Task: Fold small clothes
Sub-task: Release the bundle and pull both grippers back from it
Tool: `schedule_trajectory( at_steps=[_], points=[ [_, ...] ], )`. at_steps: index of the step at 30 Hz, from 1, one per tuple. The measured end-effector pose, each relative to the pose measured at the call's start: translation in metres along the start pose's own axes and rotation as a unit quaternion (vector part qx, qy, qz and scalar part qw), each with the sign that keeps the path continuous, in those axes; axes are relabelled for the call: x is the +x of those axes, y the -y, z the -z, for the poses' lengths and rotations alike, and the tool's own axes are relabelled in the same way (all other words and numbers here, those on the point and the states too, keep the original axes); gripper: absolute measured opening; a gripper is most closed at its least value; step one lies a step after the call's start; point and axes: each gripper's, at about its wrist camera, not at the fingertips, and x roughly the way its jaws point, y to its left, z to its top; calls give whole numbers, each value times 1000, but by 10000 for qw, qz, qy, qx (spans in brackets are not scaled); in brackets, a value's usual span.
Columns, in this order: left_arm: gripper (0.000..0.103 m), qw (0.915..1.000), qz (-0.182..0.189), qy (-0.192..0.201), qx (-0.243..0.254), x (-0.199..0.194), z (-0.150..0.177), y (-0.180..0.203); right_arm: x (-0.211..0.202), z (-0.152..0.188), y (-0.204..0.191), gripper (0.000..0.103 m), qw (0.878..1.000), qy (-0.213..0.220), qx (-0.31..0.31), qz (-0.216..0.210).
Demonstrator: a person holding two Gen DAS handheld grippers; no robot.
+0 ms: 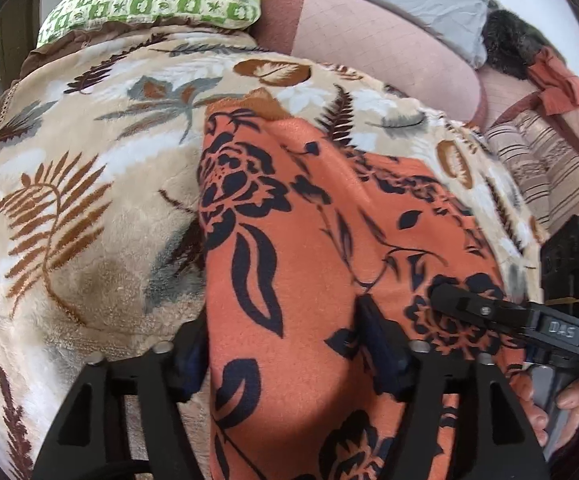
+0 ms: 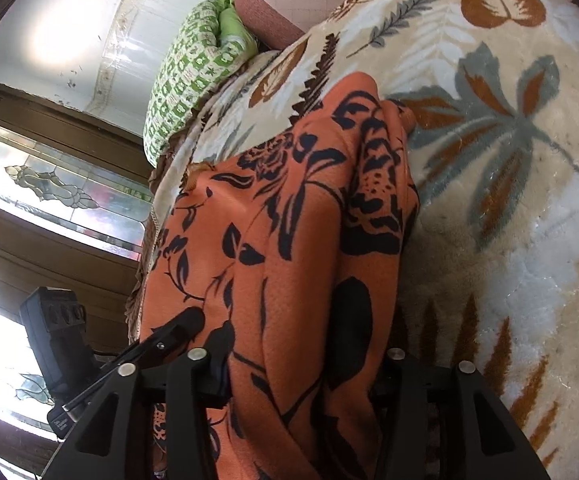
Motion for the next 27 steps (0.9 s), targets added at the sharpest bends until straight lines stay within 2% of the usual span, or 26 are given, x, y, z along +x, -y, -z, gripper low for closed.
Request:
schedule_trajectory(
  at_steps=[4, 9, 12, 15, 22, 27],
  points=[
    [80, 9998, 86, -21, -201, 2, 2, -7, 1, 2, 3, 51, 10000, 0, 49, -14],
    [85, 9995, -57, 116, -297, -3, 6, -8, -2, 8, 0, 56, 10000, 66, -2, 57],
    [85, 9985, -315, 349, -268, -15, 11, -2, -9, 13, -1, 62, 9999, 81, 72, 135],
    [85, 9961, -641, 593, -142, -28, 12, 4, -22, 21, -4, 64, 9993, 190, 5, 313],
    [85, 9853, -1069, 1297, -305, -86, 29, 7, -68, 34, -31, 64, 9923, 858, -542, 706],
    [86, 9796, -1341, 1481, -195, -115, 34, 18, -102, 46, -44, 64, 9867, 1255, -746, 713]
  ],
)
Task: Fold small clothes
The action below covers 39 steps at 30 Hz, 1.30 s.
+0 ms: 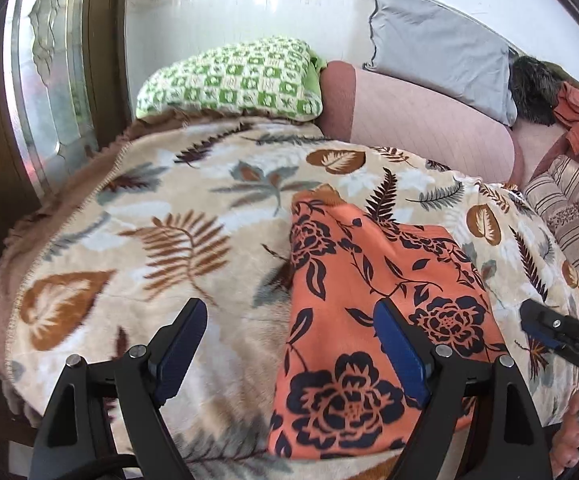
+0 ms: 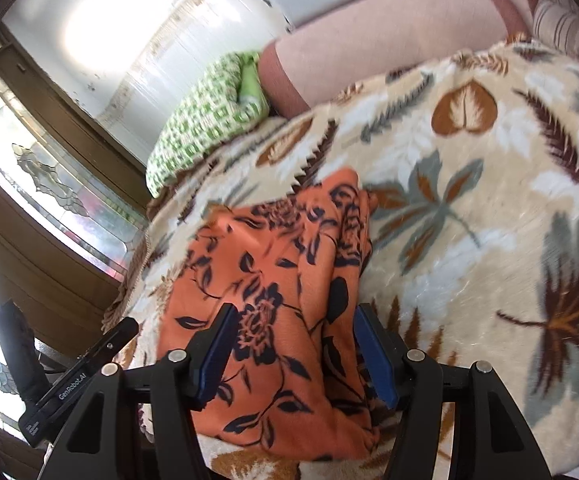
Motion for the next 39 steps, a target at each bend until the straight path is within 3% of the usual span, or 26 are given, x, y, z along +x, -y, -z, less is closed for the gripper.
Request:
schedule_trajectory(
  at_steps=[5, 10, 12, 16, 22, 26, 32, 39],
  points=[
    [86, 9999, -13, 126, 54, -20, -3, 4, -26, 7, -16, 64, 9994, 106, -224, -223],
    [86, 9997, -86, 207, 85, -27, -5, 7, -25, 20, -34, 63, 9980, -170, -462, -400],
    [86, 9997, -115, 209, 61, -29, -5, 6, -17, 27, -38, 63, 9972, -358, -573, -318],
    [86, 9996, -181, 193, 84, -31, -4, 6, 30, 52, -23, 63, 9896, -1321, -448, 344],
    [86, 9988, -362, 288, 136, -42, -7, 6, 2, 46, -41, 63, 9925, -955, -663, 387],
    [91, 9981, -455, 398, 139, -54, -11, 6, -33, 33, -61, 63, 9953, -314, -794, 456],
    [91, 9966, -606, 510, 214, -74, -14, 9, -73, 17, -99, 63, 9891, 507, -1121, 809],
    [91, 9959, -652, 609, 160, -94, -16, 6, -97, 20, -126, 63, 9811, 900, -1463, 892]
  ],
)
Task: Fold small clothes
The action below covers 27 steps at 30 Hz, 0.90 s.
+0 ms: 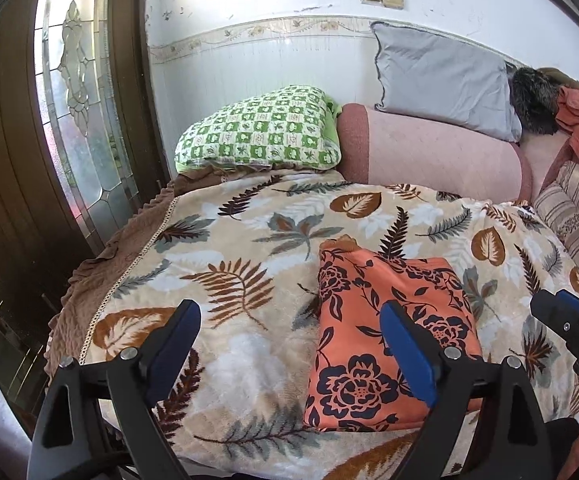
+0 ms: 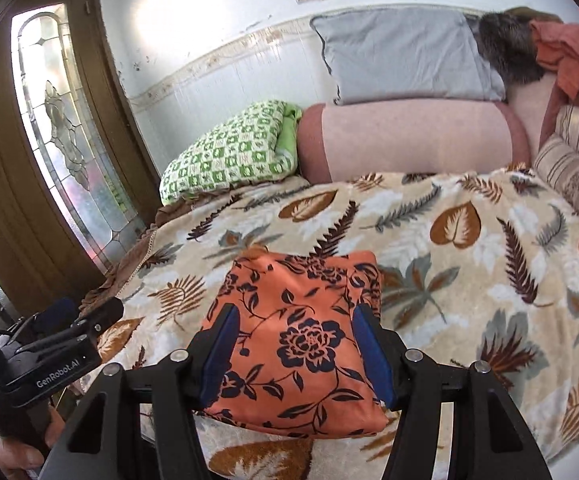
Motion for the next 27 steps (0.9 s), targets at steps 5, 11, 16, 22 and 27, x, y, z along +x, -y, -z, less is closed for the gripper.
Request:
schedule_trajectory(
  at_steps=[5, 11, 16, 22, 27],
  points=[
    [92, 10000, -58, 16, -69, -7, -3, -5, -5, -3, -10, 63, 9999, 92, -79, -25],
    [92, 9999, -108, 51, -53, -10, -4, -7, -7, 0, -17, 63, 9998, 106, -157, -19],
    [92, 9999, -90, 52, -30, -11, -4, -6, -5, 2, -23, 63, 9996, 73, -258, -20],
    [92, 9999, -90, 85, -29, -14, -5, -7, -3, 3, -26, 63, 9994, 37, -333, -34],
    [92, 9999, -64, 79, 0, -14, -6, -8, 0, 6, -26, 63, 9994, -21, -353, -21]
  ],
)
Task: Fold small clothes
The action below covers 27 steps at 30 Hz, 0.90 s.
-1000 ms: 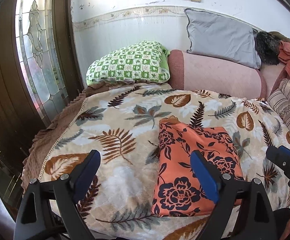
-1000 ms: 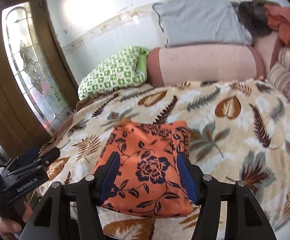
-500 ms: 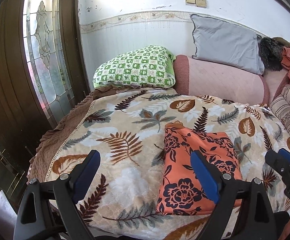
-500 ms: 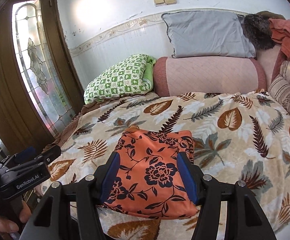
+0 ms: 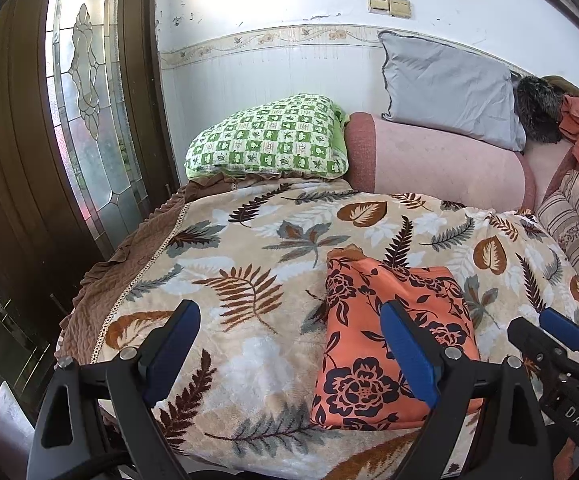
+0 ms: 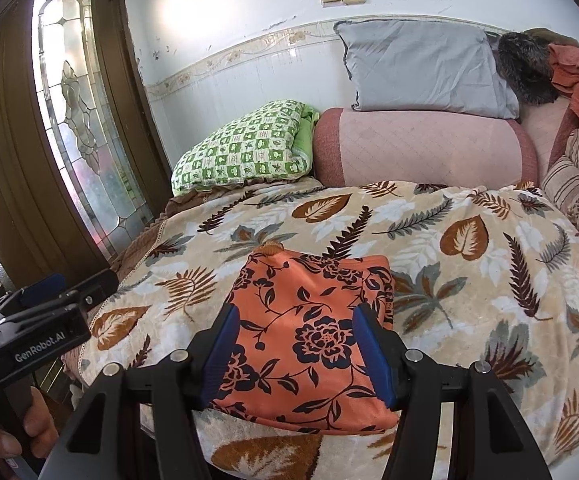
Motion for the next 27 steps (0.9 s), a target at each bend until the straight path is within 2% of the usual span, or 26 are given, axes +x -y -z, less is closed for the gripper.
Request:
schedule_trajectory(
  at_steps=[27],
  points=[
    [92, 10000, 87, -31, 31, -2, 0, 10, 11, 9, -1, 63, 9999, -120, -31, -5]
  ],
)
